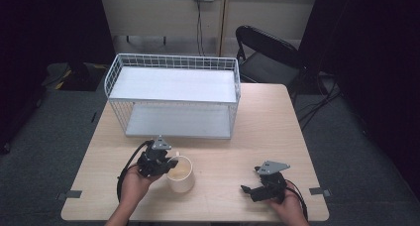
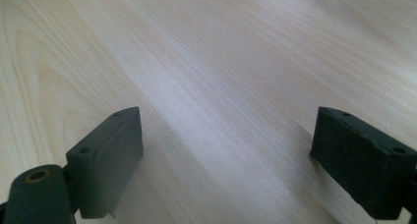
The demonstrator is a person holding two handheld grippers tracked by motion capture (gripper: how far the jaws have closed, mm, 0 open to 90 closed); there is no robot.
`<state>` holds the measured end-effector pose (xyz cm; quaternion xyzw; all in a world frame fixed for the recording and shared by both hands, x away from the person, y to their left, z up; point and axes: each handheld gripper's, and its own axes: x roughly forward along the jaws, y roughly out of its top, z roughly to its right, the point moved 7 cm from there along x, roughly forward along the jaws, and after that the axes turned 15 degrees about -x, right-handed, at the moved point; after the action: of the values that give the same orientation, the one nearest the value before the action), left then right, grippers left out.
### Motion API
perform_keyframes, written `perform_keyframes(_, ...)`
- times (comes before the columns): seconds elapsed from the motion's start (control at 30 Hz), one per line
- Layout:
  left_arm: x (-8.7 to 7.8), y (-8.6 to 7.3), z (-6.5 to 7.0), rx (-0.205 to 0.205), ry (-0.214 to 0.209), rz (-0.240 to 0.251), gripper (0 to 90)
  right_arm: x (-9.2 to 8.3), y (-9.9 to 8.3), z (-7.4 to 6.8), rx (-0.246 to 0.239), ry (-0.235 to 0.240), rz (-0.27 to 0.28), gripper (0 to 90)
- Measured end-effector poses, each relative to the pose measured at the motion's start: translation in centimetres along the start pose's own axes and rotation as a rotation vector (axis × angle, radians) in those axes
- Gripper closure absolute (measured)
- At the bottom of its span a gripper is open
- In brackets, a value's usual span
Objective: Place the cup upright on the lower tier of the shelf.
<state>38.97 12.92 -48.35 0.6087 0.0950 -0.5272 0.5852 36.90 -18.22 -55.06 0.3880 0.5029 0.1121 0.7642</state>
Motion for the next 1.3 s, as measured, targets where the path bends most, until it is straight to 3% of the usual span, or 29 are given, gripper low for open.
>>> perform_keyframes(0.6, -0.7, 1.6, -2.7, -0.052, 0.063, -0.007, 82.3, 0.0, 0.0, 0.0, 0.000, 0.000, -0.001, 11.5)
perform_keyframes(1.07, -1.0, 3.4, -4.8, -0.100, 0.132, 0.015, 82.4, 0.0, 0.0, 0.0, 0.000, 0.000, 0.001, 11.5)
perform_keyframes(1.3, -1.1, 4.2, -6.0, -0.138, 0.178, 0.053, 82.4, 0.0, 0.0, 0.0, 0.000, 0.000, 0.001, 11.5)
